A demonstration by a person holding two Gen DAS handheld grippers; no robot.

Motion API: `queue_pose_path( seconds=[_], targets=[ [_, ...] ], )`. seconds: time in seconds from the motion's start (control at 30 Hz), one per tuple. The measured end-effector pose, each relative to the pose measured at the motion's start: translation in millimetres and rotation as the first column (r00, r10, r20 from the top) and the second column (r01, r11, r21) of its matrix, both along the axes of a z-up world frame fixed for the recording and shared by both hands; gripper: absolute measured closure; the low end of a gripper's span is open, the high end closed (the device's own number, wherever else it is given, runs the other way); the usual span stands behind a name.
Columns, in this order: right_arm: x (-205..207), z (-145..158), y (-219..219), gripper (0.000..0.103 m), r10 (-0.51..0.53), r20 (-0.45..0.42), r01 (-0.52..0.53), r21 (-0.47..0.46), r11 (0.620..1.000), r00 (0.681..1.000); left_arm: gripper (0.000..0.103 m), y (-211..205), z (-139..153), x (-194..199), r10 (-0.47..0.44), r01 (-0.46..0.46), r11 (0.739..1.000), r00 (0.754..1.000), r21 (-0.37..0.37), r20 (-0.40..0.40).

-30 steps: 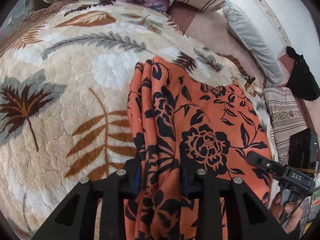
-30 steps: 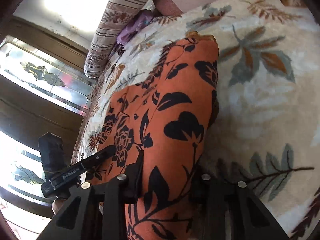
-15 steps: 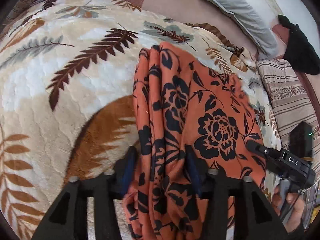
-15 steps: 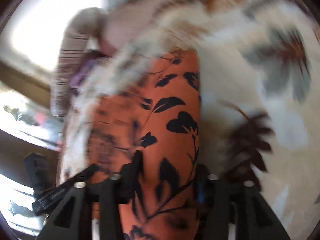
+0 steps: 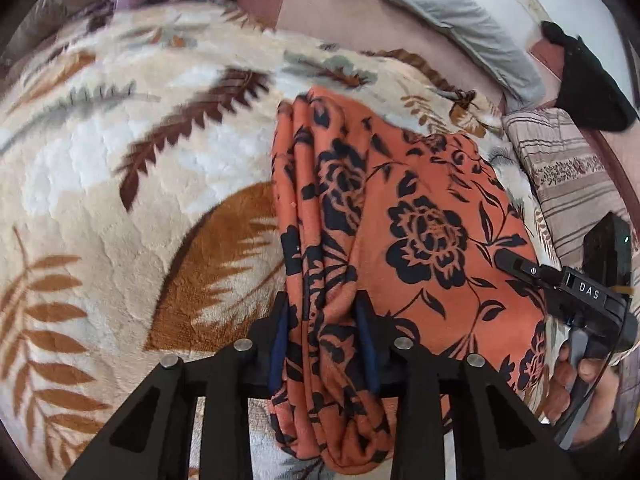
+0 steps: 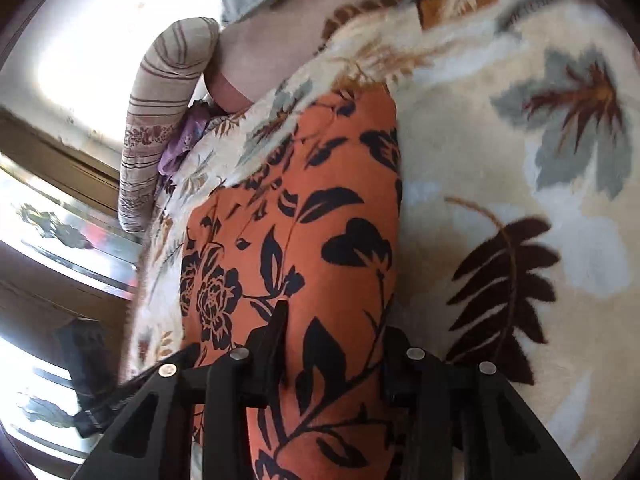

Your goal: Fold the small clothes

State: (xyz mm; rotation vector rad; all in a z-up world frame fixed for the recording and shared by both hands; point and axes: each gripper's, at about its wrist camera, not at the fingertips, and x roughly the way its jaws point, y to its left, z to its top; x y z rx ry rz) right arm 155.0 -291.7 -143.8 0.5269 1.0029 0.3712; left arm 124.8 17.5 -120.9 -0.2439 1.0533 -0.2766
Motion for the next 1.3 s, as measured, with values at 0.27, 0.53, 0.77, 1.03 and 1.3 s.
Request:
queue_pose_path(
  seconds=[0.27,0.53,0.77,1.03,1.3],
  targets=[
    [-16.4,5.1,-15.0,0.037,-0.097,0.024,0.097,-0.005,0.995,0.995,0.038,19.9,10.0,-26.4,0.021,-0.021,1.000,0.999,0.016,0.048],
    [-53.8,17.3,8.5,0.033,0.033,0.029,-0.034,0.038,0.999,0.999,0.043,28.3,-11.0,-46.2,0.050,-0.049,0.999,0.999,0.022,-0.003],
    [-15.3,73.5,8.5,0.027,0.039,0.147,-0.059,0.133,0.989,0.988,0.039,27.0,-14.6,-48.3,0.044,-0.044,0.998,0.999,0.042,-0.011],
    [50.9,21.1,6.3,0.016,-0.056,0.005,0.054,0.183,0.982,0.998,0.035,23.1,-13.6,-49.7,0.064,-0.064,0.996,0.998,0.060,-0.008],
    [59.0,15.1,12.1,0.015,-0.079,0.009,0.078,0.111,0.991,0.997,0.027,20.3,-5.2,-56.3,0.099,-0.100,0.988,0.995,0.117,0.014]
  ],
)
